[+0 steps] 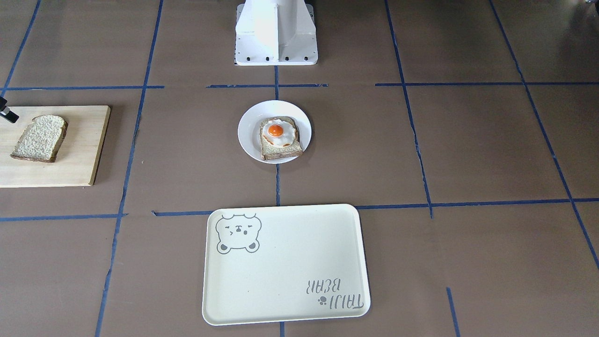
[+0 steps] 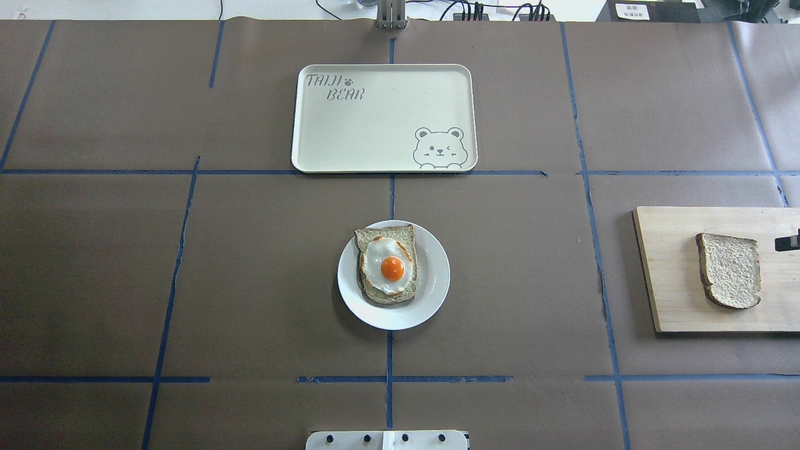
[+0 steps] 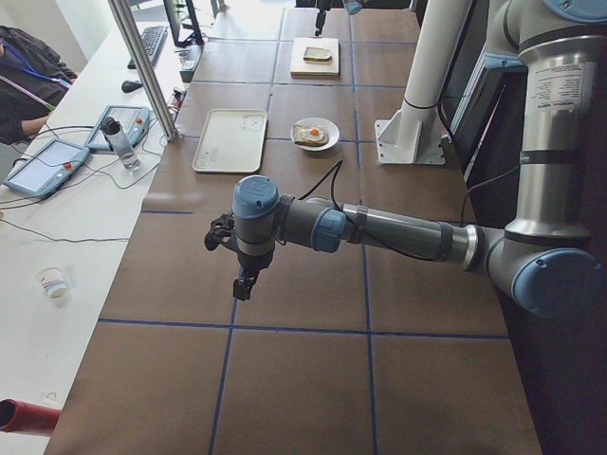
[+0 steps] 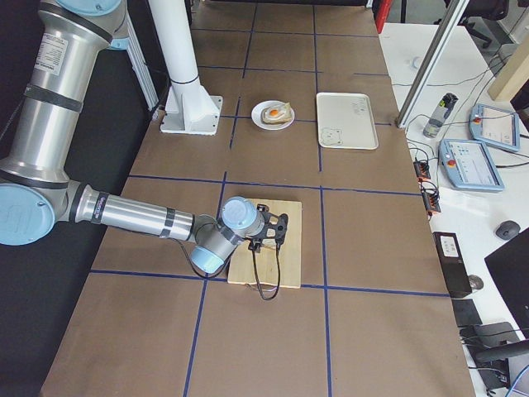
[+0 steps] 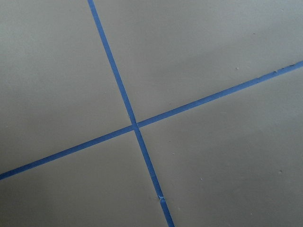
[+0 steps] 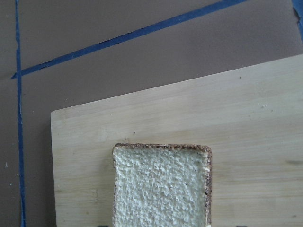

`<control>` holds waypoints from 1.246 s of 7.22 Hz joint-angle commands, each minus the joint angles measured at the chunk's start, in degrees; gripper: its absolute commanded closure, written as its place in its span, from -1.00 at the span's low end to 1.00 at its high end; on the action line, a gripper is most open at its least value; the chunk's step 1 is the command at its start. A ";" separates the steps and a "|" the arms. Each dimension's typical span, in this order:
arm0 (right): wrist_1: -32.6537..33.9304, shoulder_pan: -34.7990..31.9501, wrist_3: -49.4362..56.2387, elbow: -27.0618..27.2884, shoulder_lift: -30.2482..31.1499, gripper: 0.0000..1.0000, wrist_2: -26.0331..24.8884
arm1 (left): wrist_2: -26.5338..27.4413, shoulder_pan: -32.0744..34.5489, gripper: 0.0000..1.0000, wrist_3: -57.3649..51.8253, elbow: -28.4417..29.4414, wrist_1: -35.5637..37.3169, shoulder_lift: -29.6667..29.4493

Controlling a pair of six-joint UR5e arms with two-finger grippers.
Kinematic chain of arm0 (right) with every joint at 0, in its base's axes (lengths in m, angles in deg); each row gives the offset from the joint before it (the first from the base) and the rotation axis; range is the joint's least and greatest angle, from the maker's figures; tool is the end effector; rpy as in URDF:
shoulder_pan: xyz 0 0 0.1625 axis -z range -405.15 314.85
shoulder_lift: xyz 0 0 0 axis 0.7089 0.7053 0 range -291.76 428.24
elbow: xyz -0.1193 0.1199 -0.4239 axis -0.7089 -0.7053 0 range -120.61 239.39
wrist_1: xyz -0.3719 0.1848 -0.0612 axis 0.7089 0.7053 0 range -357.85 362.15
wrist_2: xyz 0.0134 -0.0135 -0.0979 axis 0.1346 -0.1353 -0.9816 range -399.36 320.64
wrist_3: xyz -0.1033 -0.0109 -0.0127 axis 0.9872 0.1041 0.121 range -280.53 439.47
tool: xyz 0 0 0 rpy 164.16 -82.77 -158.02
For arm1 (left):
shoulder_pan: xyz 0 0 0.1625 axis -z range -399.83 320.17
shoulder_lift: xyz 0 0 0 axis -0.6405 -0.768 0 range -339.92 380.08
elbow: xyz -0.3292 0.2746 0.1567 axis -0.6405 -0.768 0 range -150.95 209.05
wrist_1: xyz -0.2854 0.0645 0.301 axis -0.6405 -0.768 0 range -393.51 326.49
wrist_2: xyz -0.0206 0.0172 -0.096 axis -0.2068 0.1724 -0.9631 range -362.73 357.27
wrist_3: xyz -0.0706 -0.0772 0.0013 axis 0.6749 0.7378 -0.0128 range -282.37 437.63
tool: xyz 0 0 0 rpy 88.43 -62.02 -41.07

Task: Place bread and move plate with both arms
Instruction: 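Lower the right gripper onto the bread slice on the bamboo board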

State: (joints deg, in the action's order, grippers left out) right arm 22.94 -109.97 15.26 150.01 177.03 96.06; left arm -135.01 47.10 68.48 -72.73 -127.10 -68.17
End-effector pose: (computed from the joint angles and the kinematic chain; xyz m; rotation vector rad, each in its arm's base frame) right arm -0.0961 -0.3428 0.6874 0.0794 -1.1144 0.2565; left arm -0.0363 -0.4958 0.6011 0.2663 0.7239 0.2904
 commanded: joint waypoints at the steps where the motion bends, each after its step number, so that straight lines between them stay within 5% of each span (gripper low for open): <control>1: -2.42 6.01 -2.85 -1.57 1.07 -0.67 -6.02 | 0.00 0.00 -1.00 0.00 -0.26 -0.01 0.00; 9: -2.33 11.39 -2.58 -2.03 1.25 -0.26 -9.12 | 0.00 0.00 -1.00 0.00 -0.26 -0.01 0.00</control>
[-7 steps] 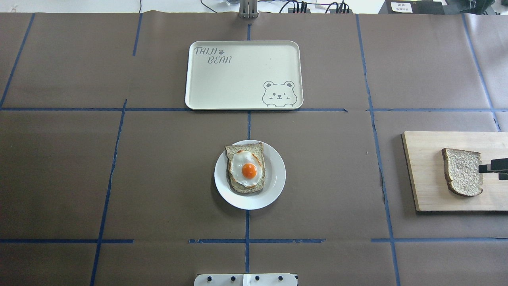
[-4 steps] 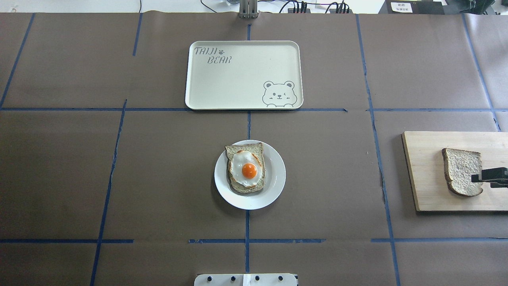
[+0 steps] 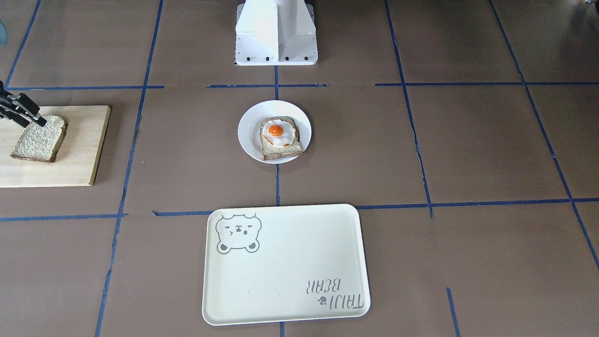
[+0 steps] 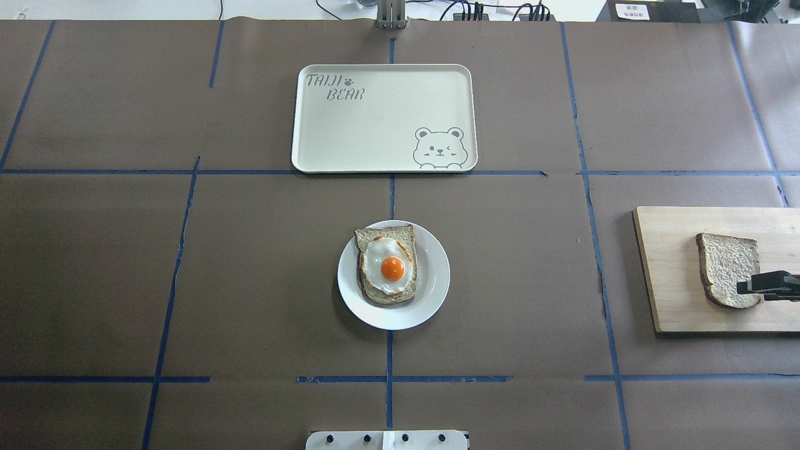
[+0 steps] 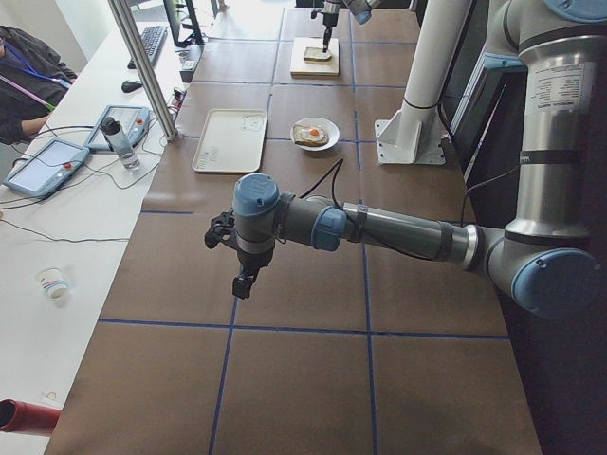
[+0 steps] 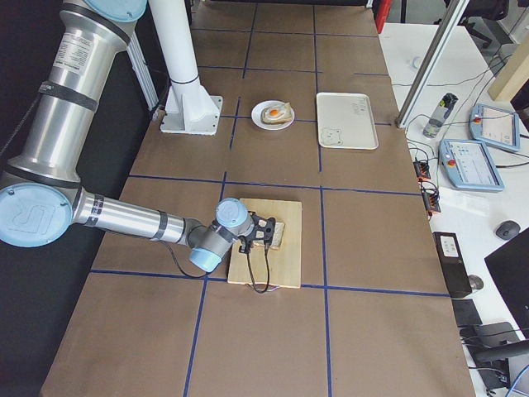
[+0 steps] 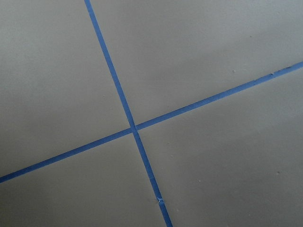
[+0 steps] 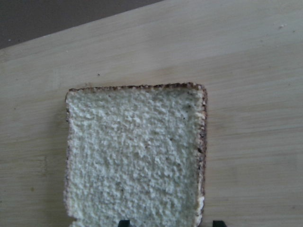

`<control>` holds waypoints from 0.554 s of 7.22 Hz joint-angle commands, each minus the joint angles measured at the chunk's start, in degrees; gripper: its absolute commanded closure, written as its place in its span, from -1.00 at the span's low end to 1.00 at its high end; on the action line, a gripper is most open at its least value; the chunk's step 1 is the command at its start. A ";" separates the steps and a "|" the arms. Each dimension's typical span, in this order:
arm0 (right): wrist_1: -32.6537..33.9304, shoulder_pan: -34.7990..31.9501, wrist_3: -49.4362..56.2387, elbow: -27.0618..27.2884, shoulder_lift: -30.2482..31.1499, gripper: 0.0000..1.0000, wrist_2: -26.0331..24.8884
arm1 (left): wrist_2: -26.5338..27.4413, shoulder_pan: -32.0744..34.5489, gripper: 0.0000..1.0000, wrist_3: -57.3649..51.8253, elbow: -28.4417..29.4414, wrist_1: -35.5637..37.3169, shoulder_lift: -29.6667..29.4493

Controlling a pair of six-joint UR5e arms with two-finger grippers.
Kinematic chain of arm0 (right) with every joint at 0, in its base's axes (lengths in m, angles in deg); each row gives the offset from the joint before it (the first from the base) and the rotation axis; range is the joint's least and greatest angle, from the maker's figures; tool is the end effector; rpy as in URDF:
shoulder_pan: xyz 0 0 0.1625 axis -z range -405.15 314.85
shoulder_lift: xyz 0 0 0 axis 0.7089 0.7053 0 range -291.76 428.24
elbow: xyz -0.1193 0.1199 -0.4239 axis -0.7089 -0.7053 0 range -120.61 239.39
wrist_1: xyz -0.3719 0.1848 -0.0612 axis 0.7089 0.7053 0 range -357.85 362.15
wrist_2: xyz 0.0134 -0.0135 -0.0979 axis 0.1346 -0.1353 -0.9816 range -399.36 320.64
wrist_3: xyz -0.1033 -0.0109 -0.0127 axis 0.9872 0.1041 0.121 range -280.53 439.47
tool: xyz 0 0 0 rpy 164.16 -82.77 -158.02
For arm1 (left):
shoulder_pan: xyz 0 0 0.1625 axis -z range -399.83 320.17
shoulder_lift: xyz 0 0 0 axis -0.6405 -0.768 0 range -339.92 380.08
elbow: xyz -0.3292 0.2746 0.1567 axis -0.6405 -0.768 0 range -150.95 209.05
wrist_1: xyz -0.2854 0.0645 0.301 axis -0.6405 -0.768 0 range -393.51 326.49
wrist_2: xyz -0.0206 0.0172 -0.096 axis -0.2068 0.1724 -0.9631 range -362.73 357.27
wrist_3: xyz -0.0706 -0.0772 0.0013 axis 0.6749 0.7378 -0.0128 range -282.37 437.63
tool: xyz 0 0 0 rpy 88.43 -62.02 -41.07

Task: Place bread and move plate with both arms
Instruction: 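Lower the right gripper onto the bread slice on the bamboo board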

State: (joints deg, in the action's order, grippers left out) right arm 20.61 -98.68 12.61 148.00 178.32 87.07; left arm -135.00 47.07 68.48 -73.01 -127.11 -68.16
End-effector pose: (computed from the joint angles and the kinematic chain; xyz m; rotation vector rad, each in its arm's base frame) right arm -0.1462 -0.3177 0.7144 0.0571 -1.0286 0.2052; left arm -0.0360 -0.4957 0.5987 0.2707 0.7234 0.2926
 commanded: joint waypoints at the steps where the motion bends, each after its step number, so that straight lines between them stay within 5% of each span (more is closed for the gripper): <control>1: 0.00 0.36 0.15 -0.02 -0.12 -0.25 -0.22 | 0.00 0.03 -1.00 0.00 0.02 0.00 0.00; 2: 0.00 0.80 0.33 -0.02 -0.12 -0.19 -0.56 | 0.00 0.03 -1.00 0.00 0.02 0.00 0.00; 4: 0.00 1.33 0.85 -0.02 -0.12 0.35 -1.10 | 0.00 0.03 -1.00 0.00 0.11 0.00 0.00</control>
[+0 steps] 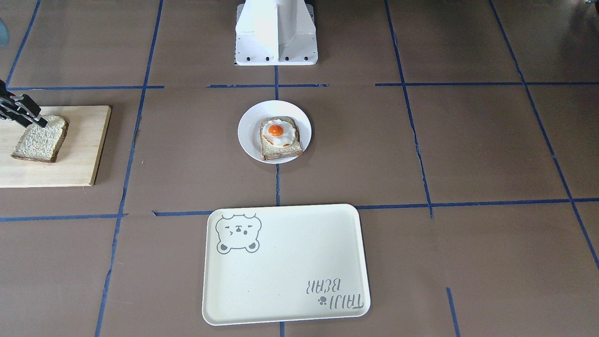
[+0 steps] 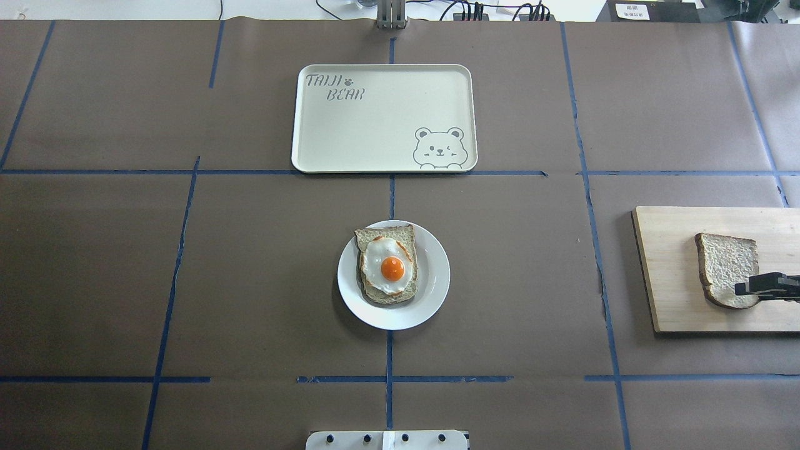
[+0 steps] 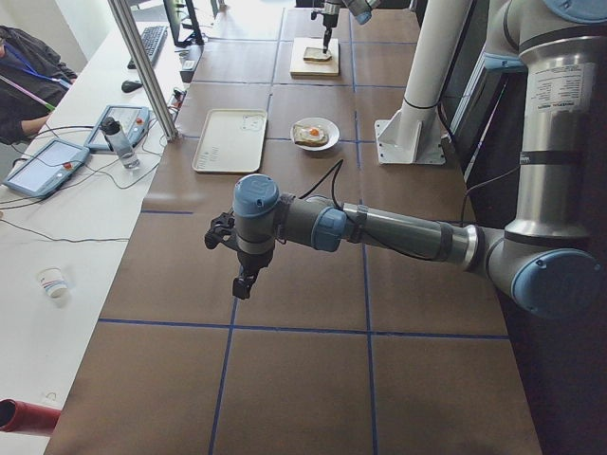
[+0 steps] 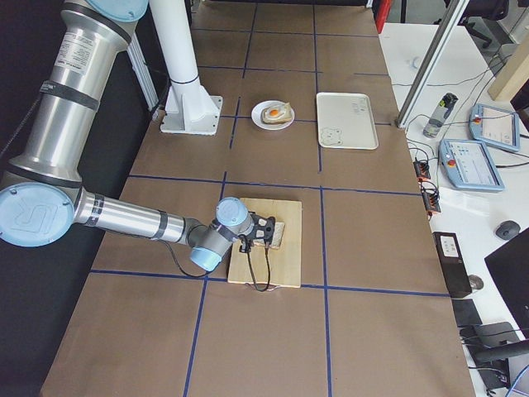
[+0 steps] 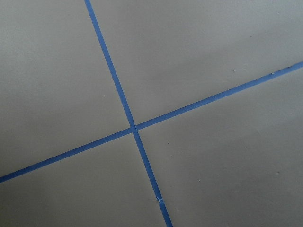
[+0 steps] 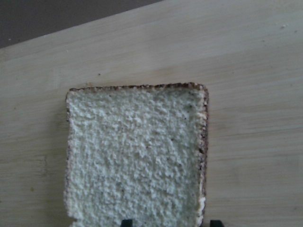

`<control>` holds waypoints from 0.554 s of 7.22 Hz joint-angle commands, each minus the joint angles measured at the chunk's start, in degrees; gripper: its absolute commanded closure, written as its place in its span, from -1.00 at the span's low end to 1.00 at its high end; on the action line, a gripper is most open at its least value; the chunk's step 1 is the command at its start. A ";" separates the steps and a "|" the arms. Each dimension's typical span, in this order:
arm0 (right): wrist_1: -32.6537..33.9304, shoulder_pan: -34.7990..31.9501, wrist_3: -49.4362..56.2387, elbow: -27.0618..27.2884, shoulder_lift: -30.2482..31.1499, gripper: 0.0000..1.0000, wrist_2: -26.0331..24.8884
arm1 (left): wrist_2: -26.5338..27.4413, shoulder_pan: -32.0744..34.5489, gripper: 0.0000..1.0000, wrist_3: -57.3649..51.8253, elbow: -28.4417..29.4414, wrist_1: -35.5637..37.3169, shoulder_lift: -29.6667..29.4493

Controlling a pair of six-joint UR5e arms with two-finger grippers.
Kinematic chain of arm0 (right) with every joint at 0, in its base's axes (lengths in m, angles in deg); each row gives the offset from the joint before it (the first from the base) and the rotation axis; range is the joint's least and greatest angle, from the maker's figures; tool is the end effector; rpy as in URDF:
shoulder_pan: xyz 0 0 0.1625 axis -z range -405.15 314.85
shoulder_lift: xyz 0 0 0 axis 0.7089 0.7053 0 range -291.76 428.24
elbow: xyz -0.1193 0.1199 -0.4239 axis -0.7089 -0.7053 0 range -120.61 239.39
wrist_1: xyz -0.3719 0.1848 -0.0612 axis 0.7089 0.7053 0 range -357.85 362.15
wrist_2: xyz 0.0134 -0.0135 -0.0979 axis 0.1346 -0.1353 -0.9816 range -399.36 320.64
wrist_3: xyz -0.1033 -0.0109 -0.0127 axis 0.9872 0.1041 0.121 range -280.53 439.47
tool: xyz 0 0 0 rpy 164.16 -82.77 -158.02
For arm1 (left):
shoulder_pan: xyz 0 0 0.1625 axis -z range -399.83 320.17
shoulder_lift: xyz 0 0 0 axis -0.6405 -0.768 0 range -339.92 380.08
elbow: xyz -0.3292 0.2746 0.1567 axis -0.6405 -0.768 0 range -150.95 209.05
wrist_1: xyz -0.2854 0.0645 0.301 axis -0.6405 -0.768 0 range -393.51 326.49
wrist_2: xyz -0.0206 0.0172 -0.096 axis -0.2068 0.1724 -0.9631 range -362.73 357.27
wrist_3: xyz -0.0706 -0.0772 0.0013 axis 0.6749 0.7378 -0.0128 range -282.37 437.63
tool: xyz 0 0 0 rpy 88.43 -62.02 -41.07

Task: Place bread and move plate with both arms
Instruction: 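Lower the right gripper onto the bread slice on the bamboo board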

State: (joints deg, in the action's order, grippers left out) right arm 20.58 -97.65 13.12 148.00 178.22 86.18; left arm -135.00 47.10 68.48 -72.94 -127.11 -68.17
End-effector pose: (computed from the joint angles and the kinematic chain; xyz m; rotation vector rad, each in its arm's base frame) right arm -0.1519 -0.3171 0.7144 0.0662 -1.0225 0.1873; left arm -0.0363 -0.4958 0.5993 0.2699 0.7234 0.2917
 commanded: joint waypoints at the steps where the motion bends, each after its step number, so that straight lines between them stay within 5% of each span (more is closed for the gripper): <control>1: -0.06 0.30 0.86 0.25 0.06 0.75 -0.21 | 0.00 0.00 -1.00 0.00 0.12 0.00 0.00; 2: -0.06 0.21 3.04 0.33 0.32 0.97 -0.12 | -0.09 0.00 -1.00 0.00 0.03 0.00 0.00; 4: -0.06 0.04 3.24 1.03 0.59 1.00 0.49 | -0.09 0.00 -1.00 0.00 -0.05 0.00 0.00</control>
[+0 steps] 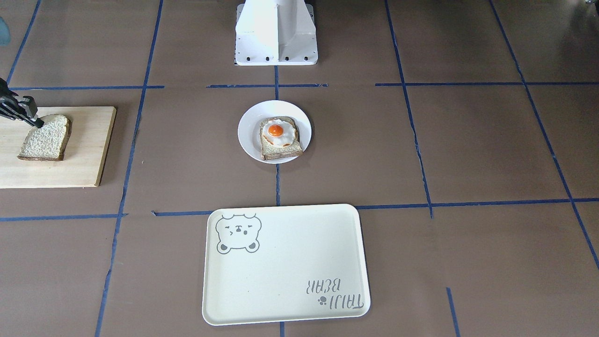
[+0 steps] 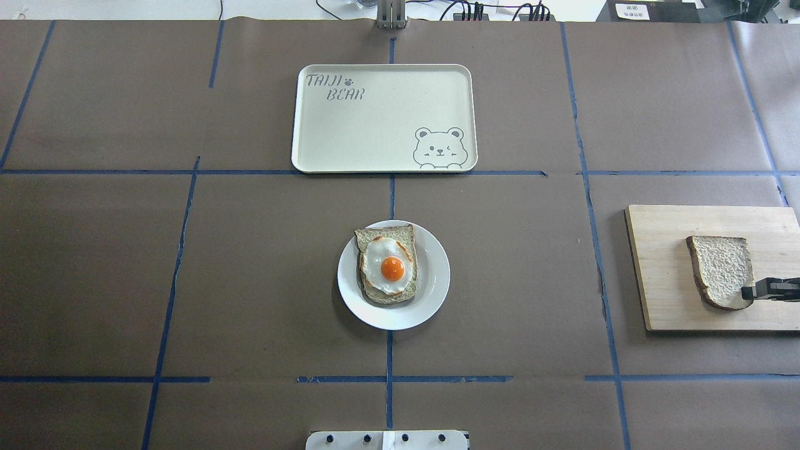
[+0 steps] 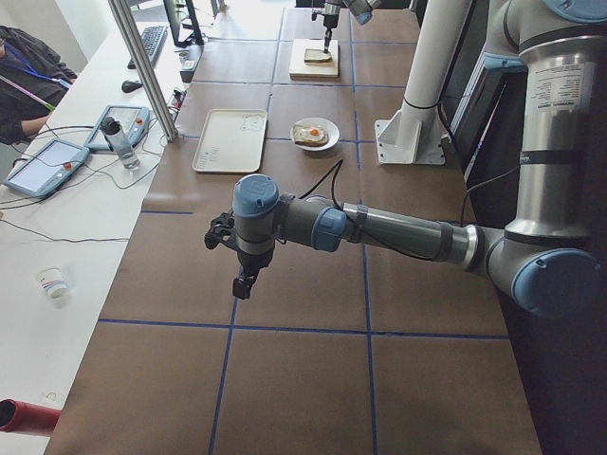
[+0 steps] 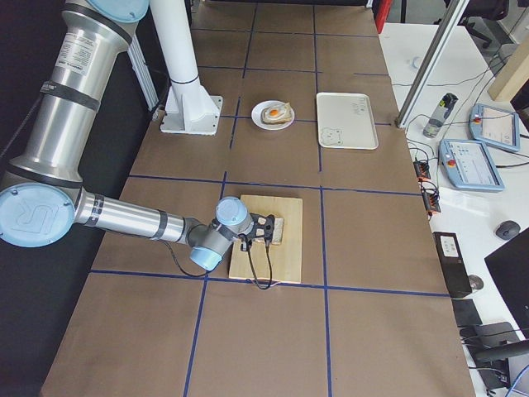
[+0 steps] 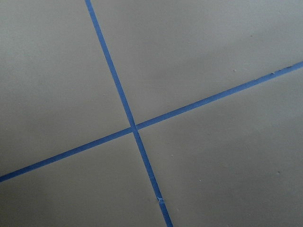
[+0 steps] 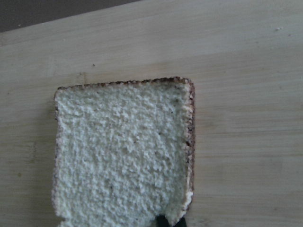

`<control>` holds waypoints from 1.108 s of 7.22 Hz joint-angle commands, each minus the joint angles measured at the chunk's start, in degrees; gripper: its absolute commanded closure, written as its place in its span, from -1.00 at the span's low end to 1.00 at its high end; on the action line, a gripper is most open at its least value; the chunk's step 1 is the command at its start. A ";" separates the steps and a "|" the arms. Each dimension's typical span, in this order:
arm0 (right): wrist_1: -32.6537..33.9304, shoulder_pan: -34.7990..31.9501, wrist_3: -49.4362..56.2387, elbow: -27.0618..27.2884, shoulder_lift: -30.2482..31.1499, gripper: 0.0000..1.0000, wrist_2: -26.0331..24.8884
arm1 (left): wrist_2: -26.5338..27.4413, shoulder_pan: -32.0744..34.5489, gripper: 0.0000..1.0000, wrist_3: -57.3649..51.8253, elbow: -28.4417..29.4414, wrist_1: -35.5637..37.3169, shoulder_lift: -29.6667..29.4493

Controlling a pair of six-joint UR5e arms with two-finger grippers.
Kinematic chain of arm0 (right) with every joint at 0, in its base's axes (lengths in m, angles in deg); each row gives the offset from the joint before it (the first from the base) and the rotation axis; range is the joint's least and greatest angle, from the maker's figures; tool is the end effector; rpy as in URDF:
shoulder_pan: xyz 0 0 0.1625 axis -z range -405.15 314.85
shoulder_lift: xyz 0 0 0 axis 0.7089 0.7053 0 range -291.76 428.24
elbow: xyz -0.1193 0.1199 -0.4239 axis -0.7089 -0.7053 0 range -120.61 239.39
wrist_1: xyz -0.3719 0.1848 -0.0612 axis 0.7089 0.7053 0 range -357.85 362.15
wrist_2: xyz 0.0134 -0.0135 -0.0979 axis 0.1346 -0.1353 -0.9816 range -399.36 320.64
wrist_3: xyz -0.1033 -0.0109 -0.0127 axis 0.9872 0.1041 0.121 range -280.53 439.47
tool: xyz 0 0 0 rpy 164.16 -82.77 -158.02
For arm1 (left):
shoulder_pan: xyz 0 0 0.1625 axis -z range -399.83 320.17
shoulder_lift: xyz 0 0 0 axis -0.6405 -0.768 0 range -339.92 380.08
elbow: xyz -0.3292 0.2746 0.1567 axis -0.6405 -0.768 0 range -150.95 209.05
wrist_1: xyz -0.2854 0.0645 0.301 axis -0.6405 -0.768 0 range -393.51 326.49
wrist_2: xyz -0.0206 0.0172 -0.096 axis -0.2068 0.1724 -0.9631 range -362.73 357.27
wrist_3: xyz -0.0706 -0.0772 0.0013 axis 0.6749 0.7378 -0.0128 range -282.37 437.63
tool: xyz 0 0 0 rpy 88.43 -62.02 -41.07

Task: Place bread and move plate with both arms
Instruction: 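Lower the right gripper onto the bread slice on the bamboo board, then grasp the bread slice edge with the right gripper and lift it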

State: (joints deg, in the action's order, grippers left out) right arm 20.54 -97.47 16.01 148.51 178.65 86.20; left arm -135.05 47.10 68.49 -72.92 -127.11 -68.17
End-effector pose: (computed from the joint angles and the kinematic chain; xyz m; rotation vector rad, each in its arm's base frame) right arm -0.1510 -0.3142 0.7124 0.0915 -1.0215 0.1375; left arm -0.0362 -0.4958 0.5994 0.2695 0.7243 0.2915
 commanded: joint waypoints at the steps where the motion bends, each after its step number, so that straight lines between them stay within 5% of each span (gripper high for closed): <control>1: -0.02 -0.23 0.36 1.31 0.42 1.00 1.26 | -0.05 0.00 -1.00 0.00 -0.16 0.00 0.09; 6: 0.33 -8.56 0.27 8.50 -0.02 1.00 12.32 | -0.05 0.00 -1.00 0.09 -0.25 0.00 0.00; 8: 5.99 -9.98 -0.52 13.51 -6.73 1.00 16.88 | -0.13 0.00 -1.00 0.09 -0.25 0.00 0.00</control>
State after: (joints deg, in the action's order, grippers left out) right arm 22.37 -106.23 15.94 159.05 176.72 99.97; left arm -135.12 47.10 68.57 -73.16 -127.11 -68.17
